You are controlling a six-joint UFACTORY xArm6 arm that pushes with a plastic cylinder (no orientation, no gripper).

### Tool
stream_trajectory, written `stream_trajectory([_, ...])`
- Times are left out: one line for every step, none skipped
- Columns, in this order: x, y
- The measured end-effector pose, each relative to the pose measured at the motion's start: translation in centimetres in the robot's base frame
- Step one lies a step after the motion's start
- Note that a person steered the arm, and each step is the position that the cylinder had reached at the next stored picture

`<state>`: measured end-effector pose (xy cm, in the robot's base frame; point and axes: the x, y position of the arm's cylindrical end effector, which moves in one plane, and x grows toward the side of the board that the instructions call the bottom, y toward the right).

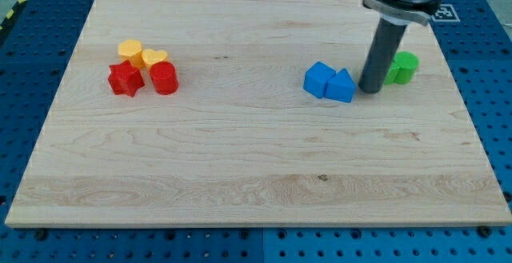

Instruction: Move the green circle above to the green star

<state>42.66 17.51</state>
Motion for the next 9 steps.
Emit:
stream_trajectory([0.0,2.7])
stream_trajectory([0.0,5.0])
stream_trajectory([0.0,6.8])
stream_trajectory([0.0,7.9])
stream_trajectory([-1.9,8.1])
stream_trajectory([-4.9,7.8])
stream_trajectory([-7.1,7.8])
stream_trajectory([-8.8,7.7])
stream_trajectory([-9.1,5.4])
